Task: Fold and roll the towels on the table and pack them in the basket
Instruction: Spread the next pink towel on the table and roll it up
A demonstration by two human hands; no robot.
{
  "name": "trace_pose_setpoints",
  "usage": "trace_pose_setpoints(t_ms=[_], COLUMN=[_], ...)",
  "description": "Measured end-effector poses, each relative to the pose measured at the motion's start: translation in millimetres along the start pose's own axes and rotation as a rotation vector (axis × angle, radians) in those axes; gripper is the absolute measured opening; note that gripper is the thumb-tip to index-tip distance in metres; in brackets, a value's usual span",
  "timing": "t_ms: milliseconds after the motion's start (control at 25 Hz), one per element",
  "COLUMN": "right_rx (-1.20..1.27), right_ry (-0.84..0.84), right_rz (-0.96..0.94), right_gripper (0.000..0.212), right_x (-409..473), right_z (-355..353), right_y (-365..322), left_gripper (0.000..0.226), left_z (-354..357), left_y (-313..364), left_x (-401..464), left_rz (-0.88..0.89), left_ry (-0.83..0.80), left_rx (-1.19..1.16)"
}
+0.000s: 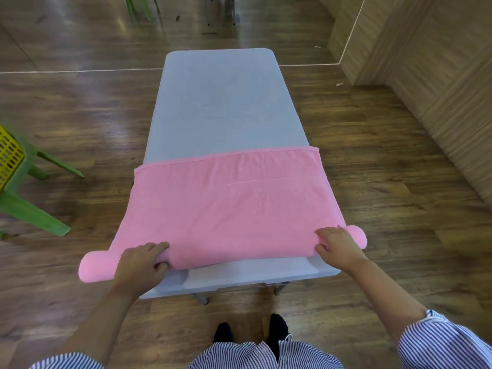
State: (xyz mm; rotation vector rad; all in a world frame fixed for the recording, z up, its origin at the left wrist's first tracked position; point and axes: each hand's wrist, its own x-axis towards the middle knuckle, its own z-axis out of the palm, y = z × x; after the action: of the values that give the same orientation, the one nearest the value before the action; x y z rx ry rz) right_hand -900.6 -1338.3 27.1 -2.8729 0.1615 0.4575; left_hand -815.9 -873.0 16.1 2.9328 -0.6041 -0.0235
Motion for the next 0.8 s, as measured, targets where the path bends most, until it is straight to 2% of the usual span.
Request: trace_pose_setpoints(t_ms=[120, 320, 480, 600, 720, 800], right_rx=[-0.017, 0.021, -0.034, -0.021, -0.009, -0.008], right_ry=[-0.053, 0.248, 0.169, 0.089, 0.027, 0.049], right_rz=[0.011, -0.096, -0.125, -0.065, -0.062, -0.076], right_gripper=[0.05, 0.036, 0.054, 0.052, 0.065, 0.054], right_x=[0, 1, -8, -7, -6, -6], right_z=[-8, 5, 11, 1, -5, -2], right_y=[3, 8, 11, 11, 11, 9], left_gripper=[0.051, 0.053, 0.056, 0.049, 0.049, 0.046], left_z=[-1, 1, 8, 3, 3, 2], left_y=[7, 20, 23, 18, 11, 15], left_x=[2, -3, 0, 3, 7, 9], left_rz=[-0.026, 0.0, -0.043, -0.016, 0.035, -0.017], left_ry=[0.035, -0.005, -0.101, -0.104, -0.085, -0.046], left_rx=[-0.001, -0.013, -0.016, -0.018, -0.063, -0.067])
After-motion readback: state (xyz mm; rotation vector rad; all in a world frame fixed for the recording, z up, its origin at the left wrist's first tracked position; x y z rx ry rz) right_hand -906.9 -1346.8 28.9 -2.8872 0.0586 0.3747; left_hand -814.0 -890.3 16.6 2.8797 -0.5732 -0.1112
